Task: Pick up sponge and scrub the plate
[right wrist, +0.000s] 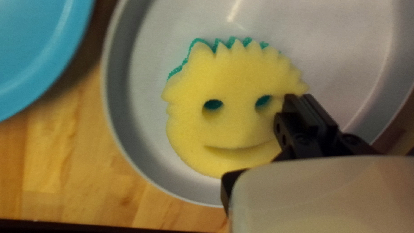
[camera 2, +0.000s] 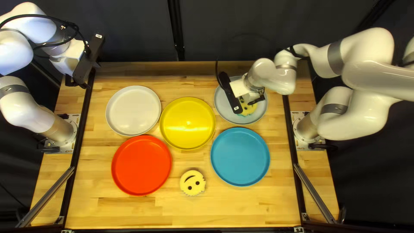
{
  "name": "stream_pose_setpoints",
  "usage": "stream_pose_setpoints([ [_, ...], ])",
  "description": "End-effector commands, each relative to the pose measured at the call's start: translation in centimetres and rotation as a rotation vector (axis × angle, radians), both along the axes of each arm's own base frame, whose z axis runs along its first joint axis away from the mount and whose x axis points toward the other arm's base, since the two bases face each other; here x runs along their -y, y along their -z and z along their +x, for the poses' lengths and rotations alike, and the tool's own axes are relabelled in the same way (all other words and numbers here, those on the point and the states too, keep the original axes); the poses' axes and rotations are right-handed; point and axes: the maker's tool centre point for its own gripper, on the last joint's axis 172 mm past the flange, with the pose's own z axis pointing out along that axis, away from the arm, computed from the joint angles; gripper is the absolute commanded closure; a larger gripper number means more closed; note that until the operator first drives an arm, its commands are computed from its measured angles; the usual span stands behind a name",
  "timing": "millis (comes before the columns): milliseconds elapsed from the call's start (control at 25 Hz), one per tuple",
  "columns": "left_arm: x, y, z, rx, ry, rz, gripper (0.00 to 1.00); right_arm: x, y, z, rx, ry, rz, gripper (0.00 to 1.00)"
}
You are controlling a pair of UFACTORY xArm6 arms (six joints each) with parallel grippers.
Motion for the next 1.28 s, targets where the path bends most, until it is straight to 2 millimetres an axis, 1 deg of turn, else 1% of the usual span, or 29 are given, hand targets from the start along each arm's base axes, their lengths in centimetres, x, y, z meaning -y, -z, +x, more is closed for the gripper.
stream_pose_setpoints([
  [40,0.0,0.0,0.0,0.0,0.0,0.0,0.0,3.1,0.0,0.3,-0.014,0.03,0.013,1.0],
  [120,0.0,0.0,0.0,0.0,0.0,0.0,0.0,4.1,0.1,0.3,-0.02,0.042,0.021,1.0],
  [200,0.0,0.0,0.0,0.0,0.0,0.0,0.0,4.5,0.2,0.3,-0.024,0.052,0.028,1.0],
  [360,0.0,0.0,0.0,0.0,0.0,0.0,0.0,4.5,0.3,0.0,-0.027,0.065,0.033,1.0],
  [480,0.0,0.0,0.0,0.0,0.0,0.0,0.0,3.3,0.1,0.0,-0.025,0.066,0.031,1.0],
  [640,0.0,0.0,0.0,0.0,0.0,0.0,0.0,0.2,-0.1,0.3,-0.019,0.047,0.018,1.0],
  [680,0.0,0.0,0.0,0.0,0.0,0.0,0.0,-0.2,-0.1,0.3,-0.018,0.043,0.016,1.0],
  [720,0.0,0.0,0.0,0.0,0.0,0.0,0.0,-1.2,-0.1,0.3,-0.016,0.036,0.011,1.0],
  [760,0.0,0.0,0.0,0.0,0.0,0.0,0.0,-1.5,-0.1,0.2,-0.015,0.032,0.009,1.0],
  [920,0.0,0.0,0.0,0.0,0.0,0.0,0.0,-4.1,0.4,-0.3,-0.015,0.01,-0.001,1.0],
  [1000,0.0,0.0,0.0,0.0,0.0,0.0,0.0,-4.9,0.2,-0.3,-0.014,0.003,-0.005,1.0],
  [1080,0.0,0.0,0.0,0.0,0.0,0.0,0.0,-5.2,-0.1,-0.3,-0.011,-0.001,-0.009,1.0],
  [1160,0.0,0.0,0.0,0.0,0.0,0.0,0.0,-5.0,-0.3,0.0,-0.009,0.0,-0.011,1.0],
  [1280,0.0,0.0,0.0,0.0,0.0,0.0,0.0,-3.4,-0.2,0.5,-0.011,0.016,-0.002,1.0],
])
